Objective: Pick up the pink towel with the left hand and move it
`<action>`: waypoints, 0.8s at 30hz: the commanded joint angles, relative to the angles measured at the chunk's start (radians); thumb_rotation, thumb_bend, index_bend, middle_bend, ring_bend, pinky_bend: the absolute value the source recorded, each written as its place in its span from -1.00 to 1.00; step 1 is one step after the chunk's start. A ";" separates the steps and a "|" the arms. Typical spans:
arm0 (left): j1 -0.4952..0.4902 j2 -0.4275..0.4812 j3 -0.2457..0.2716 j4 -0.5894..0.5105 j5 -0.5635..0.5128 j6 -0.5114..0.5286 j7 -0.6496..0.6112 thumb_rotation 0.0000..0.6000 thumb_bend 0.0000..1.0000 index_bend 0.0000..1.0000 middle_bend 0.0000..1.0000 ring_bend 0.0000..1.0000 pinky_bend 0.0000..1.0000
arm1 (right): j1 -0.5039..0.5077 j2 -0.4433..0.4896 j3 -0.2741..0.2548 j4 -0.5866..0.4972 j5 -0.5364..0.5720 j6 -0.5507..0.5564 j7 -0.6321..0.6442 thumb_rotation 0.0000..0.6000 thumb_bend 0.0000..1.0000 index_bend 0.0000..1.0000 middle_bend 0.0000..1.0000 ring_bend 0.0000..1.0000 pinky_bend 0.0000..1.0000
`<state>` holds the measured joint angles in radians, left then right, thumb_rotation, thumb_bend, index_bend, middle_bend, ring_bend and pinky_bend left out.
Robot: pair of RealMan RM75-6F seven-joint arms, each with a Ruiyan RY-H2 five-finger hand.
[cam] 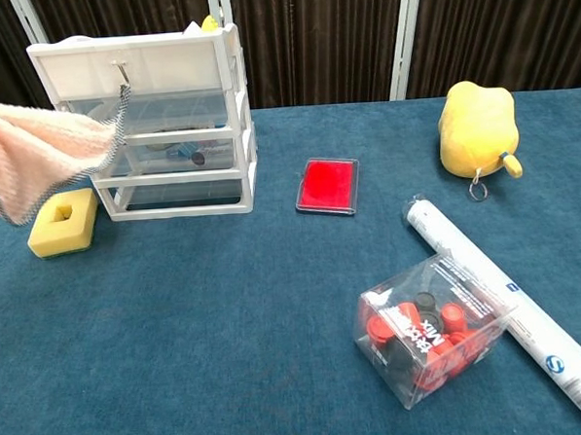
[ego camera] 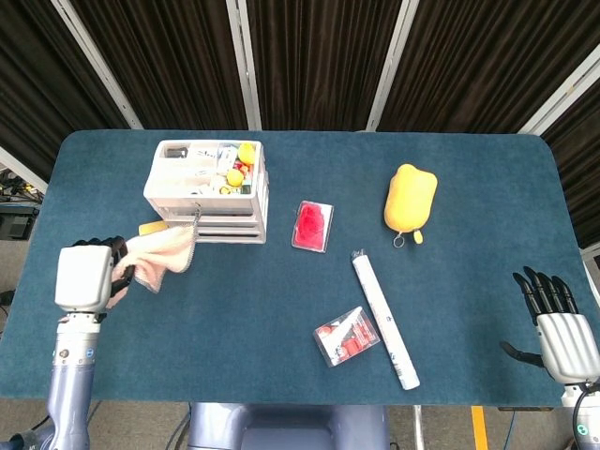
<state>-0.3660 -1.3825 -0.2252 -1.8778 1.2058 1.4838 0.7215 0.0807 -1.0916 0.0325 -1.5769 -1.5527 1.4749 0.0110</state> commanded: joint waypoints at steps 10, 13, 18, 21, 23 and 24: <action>-0.069 0.017 0.057 -0.008 -0.029 -0.201 -0.089 0.85 -1.00 -0.99 -1.00 -1.00 -1.00 | -0.001 0.002 0.002 0.003 0.002 0.001 0.008 1.00 -0.98 -1.00 -1.00 -1.00 -1.00; -0.061 0.027 0.068 -0.009 0.001 -0.197 -0.138 0.77 -1.00 -1.00 -1.00 -1.00 -1.00 | 0.000 0.002 0.002 0.004 -0.001 0.003 0.008 1.00 -0.98 -1.00 -1.00 -1.00 -1.00; -0.043 0.061 0.084 -0.031 0.027 -0.189 -0.202 0.70 -1.00 -1.00 -1.00 -1.00 -1.00 | -0.001 0.000 0.002 0.005 0.000 0.004 0.004 1.00 -0.98 -1.00 -1.00 -1.00 -1.00; -0.024 0.081 0.097 -0.044 0.061 -0.160 -0.223 0.71 -1.00 -1.00 -1.00 -1.00 -1.00 | -0.001 0.000 0.002 0.005 0.000 0.004 0.000 1.00 -0.98 -1.00 -1.00 -1.00 -1.00; -0.003 0.092 0.109 -0.047 0.096 -0.126 -0.242 0.70 -1.00 -1.00 -1.00 -1.00 -1.00 | -0.001 0.000 0.002 0.005 0.000 0.004 0.000 1.00 -0.98 -1.00 -1.00 -1.00 -1.00; 0.009 0.097 0.117 -0.046 0.117 -0.107 -0.255 0.70 -1.00 -1.00 -1.00 -1.00 -1.00 | -0.001 0.000 0.001 0.005 -0.001 0.004 0.000 1.00 -0.98 -1.00 -1.00 -1.00 -1.00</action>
<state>-0.3799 -1.2987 -0.1238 -1.9192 1.2892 1.3448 0.4898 0.0796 -1.0914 0.0339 -1.5723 -1.5537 1.4787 0.0114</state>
